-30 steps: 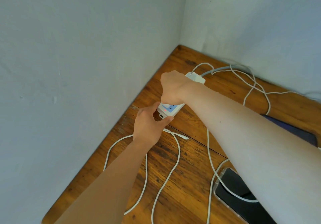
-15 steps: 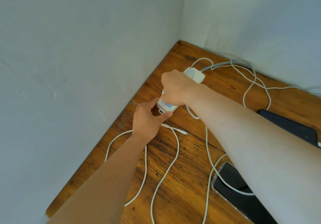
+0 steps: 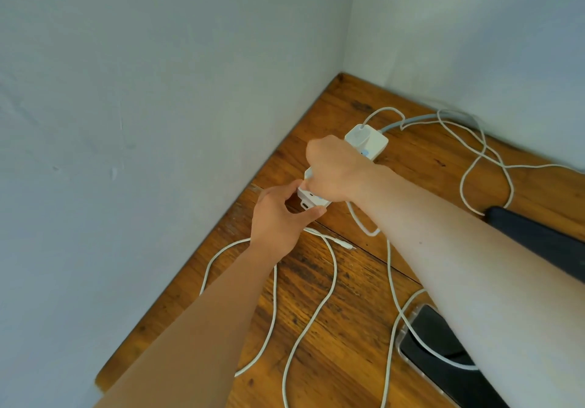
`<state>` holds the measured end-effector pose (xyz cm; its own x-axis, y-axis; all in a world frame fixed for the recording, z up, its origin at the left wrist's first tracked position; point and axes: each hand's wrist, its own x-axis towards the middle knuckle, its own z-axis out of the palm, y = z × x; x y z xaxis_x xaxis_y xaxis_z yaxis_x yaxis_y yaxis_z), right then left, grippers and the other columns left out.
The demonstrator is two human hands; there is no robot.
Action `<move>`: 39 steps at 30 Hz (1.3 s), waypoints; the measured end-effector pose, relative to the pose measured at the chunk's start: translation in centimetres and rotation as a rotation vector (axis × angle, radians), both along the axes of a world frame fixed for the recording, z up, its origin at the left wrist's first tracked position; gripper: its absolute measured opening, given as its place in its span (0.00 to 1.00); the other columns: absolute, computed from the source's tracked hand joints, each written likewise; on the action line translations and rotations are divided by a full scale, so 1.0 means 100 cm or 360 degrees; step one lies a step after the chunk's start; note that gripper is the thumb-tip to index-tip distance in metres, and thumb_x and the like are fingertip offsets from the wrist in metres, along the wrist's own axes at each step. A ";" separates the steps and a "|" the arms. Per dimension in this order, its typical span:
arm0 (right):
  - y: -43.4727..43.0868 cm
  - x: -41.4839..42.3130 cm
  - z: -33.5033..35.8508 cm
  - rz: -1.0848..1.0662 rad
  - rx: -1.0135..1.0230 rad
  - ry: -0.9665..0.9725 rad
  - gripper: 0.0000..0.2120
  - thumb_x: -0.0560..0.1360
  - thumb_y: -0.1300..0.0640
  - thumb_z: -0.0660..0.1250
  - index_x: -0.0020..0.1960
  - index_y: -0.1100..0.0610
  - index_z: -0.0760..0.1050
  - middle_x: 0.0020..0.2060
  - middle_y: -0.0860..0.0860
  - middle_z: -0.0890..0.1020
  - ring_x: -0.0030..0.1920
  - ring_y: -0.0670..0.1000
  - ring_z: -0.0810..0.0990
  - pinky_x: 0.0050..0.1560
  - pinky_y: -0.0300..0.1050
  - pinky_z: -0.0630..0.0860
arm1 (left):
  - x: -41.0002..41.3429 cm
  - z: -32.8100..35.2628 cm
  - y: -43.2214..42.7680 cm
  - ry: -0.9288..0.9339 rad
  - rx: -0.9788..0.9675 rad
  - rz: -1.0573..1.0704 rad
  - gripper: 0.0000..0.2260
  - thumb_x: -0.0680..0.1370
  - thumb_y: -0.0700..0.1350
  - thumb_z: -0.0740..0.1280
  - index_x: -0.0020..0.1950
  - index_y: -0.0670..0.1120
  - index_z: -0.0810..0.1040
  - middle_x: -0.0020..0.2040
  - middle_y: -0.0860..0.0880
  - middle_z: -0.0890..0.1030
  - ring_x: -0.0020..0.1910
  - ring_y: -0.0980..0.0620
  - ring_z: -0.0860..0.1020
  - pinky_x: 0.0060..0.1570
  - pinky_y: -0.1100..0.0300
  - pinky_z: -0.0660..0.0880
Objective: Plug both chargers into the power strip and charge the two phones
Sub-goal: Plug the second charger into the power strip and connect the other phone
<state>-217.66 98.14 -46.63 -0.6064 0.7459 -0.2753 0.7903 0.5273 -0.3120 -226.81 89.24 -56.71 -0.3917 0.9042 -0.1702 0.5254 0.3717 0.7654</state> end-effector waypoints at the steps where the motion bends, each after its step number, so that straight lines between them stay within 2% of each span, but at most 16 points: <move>1: 0.000 -0.001 -0.003 -0.0027 -0.0015 0.0019 0.18 0.73 0.53 0.71 0.35 0.56 0.63 0.32 0.51 0.71 0.28 0.46 0.67 0.26 0.38 0.60 | 0.000 0.000 0.000 0.0004 0.0009 0.0000 0.28 0.69 0.58 0.73 0.68 0.54 0.73 0.63 0.52 0.77 0.63 0.53 0.71 0.61 0.58 0.70; 5: 0.003 0.001 -0.005 -0.0132 -0.0113 0.0104 0.19 0.71 0.50 0.72 0.35 0.55 0.63 0.30 0.49 0.69 0.30 0.49 0.71 0.27 0.38 0.62 | 0.000 -0.002 0.000 -0.0012 0.0047 0.0017 0.27 0.69 0.57 0.73 0.67 0.54 0.74 0.60 0.53 0.79 0.61 0.53 0.73 0.60 0.53 0.73; 8: -0.003 0.002 -0.007 -0.0151 -0.0089 0.0160 0.14 0.73 0.51 0.71 0.45 0.57 0.67 0.32 0.49 0.70 0.38 0.52 0.74 0.29 0.38 0.62 | 0.001 0.000 -0.001 0.0000 0.0060 0.0009 0.26 0.69 0.57 0.73 0.66 0.55 0.75 0.59 0.53 0.79 0.61 0.53 0.73 0.60 0.51 0.73; 11: -0.014 0.006 -0.005 -0.0141 -0.0038 0.0041 0.16 0.75 0.50 0.68 0.56 0.60 0.72 0.49 0.55 0.76 0.48 0.54 0.75 0.42 0.45 0.70 | -0.001 0.003 0.000 -0.0006 0.0017 -0.0088 0.25 0.71 0.56 0.71 0.67 0.54 0.74 0.61 0.52 0.79 0.63 0.51 0.72 0.62 0.49 0.72; 13: -0.027 0.011 0.000 -0.0005 0.0363 -0.0094 0.20 0.73 0.52 0.70 0.60 0.59 0.71 0.57 0.56 0.73 0.57 0.57 0.71 0.52 0.53 0.69 | -0.004 0.006 -0.007 0.0078 -0.0029 -0.0205 0.24 0.74 0.55 0.68 0.68 0.51 0.73 0.62 0.49 0.78 0.64 0.49 0.72 0.62 0.48 0.71; 14: -0.038 0.013 0.003 0.0101 0.0630 -0.0041 0.20 0.70 0.55 0.71 0.59 0.59 0.72 0.57 0.56 0.73 0.57 0.57 0.69 0.52 0.54 0.67 | -0.005 0.008 -0.013 0.0151 -0.0022 -0.0239 0.22 0.75 0.54 0.66 0.67 0.48 0.73 0.61 0.46 0.79 0.64 0.46 0.72 0.61 0.47 0.72; 16: -0.066 0.019 0.006 0.0329 0.0888 0.0246 0.14 0.63 0.64 0.72 0.48 0.61 0.77 0.47 0.57 0.77 0.48 0.57 0.72 0.42 0.51 0.67 | -0.005 0.011 -0.035 0.0268 0.0079 -0.0255 0.18 0.75 0.51 0.62 0.60 0.43 0.76 0.58 0.42 0.80 0.62 0.42 0.73 0.59 0.46 0.73; 18: -0.097 0.030 -0.001 0.0478 0.0724 0.0321 0.09 0.60 0.68 0.71 0.40 0.62 0.77 0.37 0.56 0.77 0.37 0.55 0.76 0.31 0.46 0.64 | -0.004 0.009 -0.059 0.0328 0.0142 -0.0313 0.18 0.75 0.49 0.59 0.60 0.43 0.78 0.59 0.45 0.80 0.66 0.44 0.71 0.64 0.49 0.70; 19: -0.107 0.035 -0.010 0.0455 0.0530 0.0204 0.10 0.63 0.67 0.71 0.43 0.63 0.77 0.38 0.56 0.78 0.36 0.56 0.78 0.29 0.45 0.64 | -0.004 0.006 -0.067 0.0400 0.0130 -0.0362 0.18 0.76 0.48 0.60 0.63 0.44 0.77 0.62 0.47 0.79 0.68 0.46 0.69 0.67 0.52 0.66; 22: -0.118 0.052 -0.052 0.0081 0.0202 -0.0136 0.23 0.75 0.62 0.66 0.68 0.63 0.65 0.51 0.58 0.80 0.46 0.57 0.82 0.36 0.46 0.75 | -0.006 -0.002 -0.075 0.0609 0.0101 -0.0343 0.15 0.77 0.45 0.67 0.63 0.47 0.78 0.65 0.49 0.78 0.68 0.50 0.69 0.67 0.57 0.62; 24: -0.116 0.059 -0.067 -0.0188 0.0083 0.0025 0.24 0.78 0.60 0.62 0.73 0.58 0.61 0.51 0.56 0.82 0.48 0.56 0.82 0.43 0.48 0.79 | -0.005 0.000 -0.074 0.0611 0.0109 -0.0244 0.09 0.76 0.44 0.68 0.56 0.47 0.82 0.60 0.49 0.80 0.63 0.50 0.72 0.61 0.58 0.66; 26: -0.116 0.062 -0.073 -0.0374 0.0083 0.0289 0.18 0.79 0.58 0.61 0.69 0.55 0.68 0.51 0.54 0.83 0.49 0.54 0.82 0.47 0.46 0.80 | 0.000 0.005 -0.077 0.0585 0.0164 -0.0190 0.06 0.76 0.44 0.68 0.52 0.47 0.82 0.52 0.49 0.82 0.55 0.51 0.75 0.51 0.63 0.70; 29: -0.126 0.065 -0.071 -0.0600 0.0021 0.0667 0.10 0.78 0.58 0.64 0.58 0.56 0.78 0.45 0.51 0.84 0.44 0.49 0.83 0.41 0.37 0.77 | 0.008 0.021 -0.089 0.0464 0.0215 -0.0167 0.06 0.77 0.46 0.67 0.52 0.49 0.81 0.46 0.53 0.82 0.44 0.58 0.78 0.40 0.71 0.71; 32: -0.142 0.077 -0.062 -0.1003 -0.0298 0.1082 0.07 0.75 0.58 0.65 0.50 0.53 0.80 0.41 0.47 0.84 0.42 0.44 0.82 0.39 0.32 0.73 | 0.021 0.042 -0.109 0.0064 0.0162 -0.0165 0.07 0.77 0.51 0.66 0.48 0.51 0.82 0.38 0.55 0.83 0.36 0.58 0.79 0.36 0.66 0.76; 36: -0.166 0.111 -0.050 -0.1565 -0.0614 0.1534 0.05 0.73 0.56 0.66 0.43 0.52 0.81 0.36 0.49 0.85 0.39 0.47 0.84 0.41 0.42 0.81 | 0.049 0.065 -0.133 -0.0673 -0.0410 -0.0134 0.13 0.79 0.55 0.61 0.48 0.50 0.82 0.33 0.48 0.82 0.26 0.53 0.78 0.26 0.61 0.76; 39: -0.178 0.145 -0.042 -0.1818 -0.0804 0.1683 0.06 0.75 0.65 0.66 0.46 0.56 0.78 0.38 0.55 0.84 0.36 0.49 0.85 0.36 0.41 0.82 | 0.076 0.072 -0.145 -0.0662 -0.0786 -0.0297 0.07 0.78 0.48 0.64 0.52 0.49 0.80 0.40 0.48 0.82 0.32 0.51 0.82 0.30 0.61 0.78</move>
